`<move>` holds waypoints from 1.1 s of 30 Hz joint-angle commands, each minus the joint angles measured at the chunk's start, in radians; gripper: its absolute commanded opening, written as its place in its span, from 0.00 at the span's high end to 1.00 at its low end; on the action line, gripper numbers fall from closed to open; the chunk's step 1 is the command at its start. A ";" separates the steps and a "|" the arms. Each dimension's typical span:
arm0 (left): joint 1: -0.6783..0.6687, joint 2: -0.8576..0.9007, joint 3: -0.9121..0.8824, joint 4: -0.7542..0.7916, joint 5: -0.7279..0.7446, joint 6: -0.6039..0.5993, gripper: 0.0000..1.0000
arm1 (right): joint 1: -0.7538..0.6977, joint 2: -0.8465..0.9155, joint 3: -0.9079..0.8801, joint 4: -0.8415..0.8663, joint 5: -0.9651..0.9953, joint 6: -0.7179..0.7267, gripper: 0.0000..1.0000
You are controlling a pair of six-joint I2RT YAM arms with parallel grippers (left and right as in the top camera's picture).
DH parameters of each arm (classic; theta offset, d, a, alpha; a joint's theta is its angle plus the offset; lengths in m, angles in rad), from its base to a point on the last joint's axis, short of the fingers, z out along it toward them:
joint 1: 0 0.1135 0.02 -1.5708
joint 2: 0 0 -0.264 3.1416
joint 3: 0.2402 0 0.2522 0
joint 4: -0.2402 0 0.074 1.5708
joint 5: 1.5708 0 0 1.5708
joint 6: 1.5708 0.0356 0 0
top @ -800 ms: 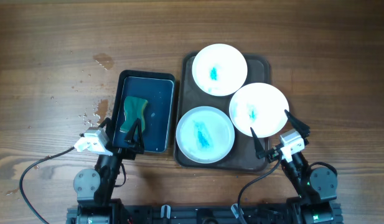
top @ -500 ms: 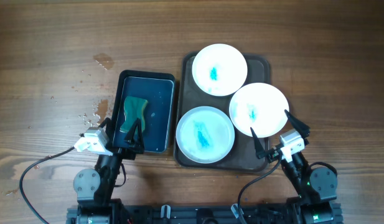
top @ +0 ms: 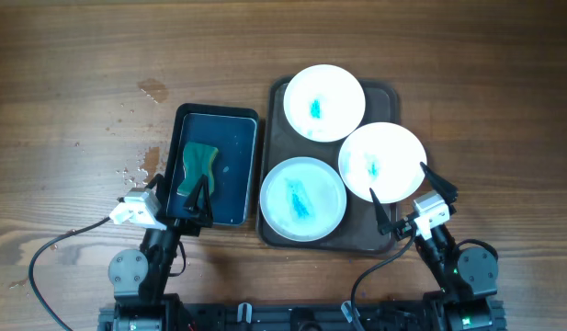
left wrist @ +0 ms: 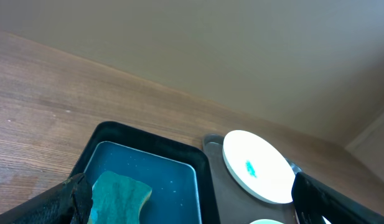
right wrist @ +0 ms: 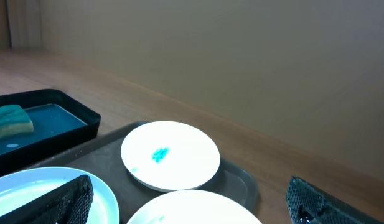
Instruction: Clean dirty plates on tray and stack at the side
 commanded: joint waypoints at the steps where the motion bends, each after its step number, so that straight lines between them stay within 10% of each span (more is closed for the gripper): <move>1: -0.006 -0.006 -0.005 -0.002 0.005 0.019 0.00 | -0.005 0.001 -0.001 0.002 0.010 -0.005 0.00; 14: -0.006 0.004 0.098 0.156 0.175 0.008 0.00 | -0.005 0.016 0.173 -0.006 -0.121 0.206 0.00; 23: -0.006 0.799 1.084 -0.807 0.135 0.019 0.00 | -0.005 0.735 1.052 -0.715 -0.357 0.207 0.01; 28: -0.006 1.022 1.248 -0.988 0.259 0.012 0.00 | 0.002 0.969 1.092 -0.800 -0.443 0.369 0.00; 31: -0.006 1.080 1.248 -1.058 0.270 0.016 0.00 | 0.132 1.069 1.029 -0.963 -0.098 0.448 0.00; 33: -0.006 1.098 1.248 -1.080 0.294 0.016 0.00 | 0.255 1.103 0.912 -0.913 0.021 0.596 0.17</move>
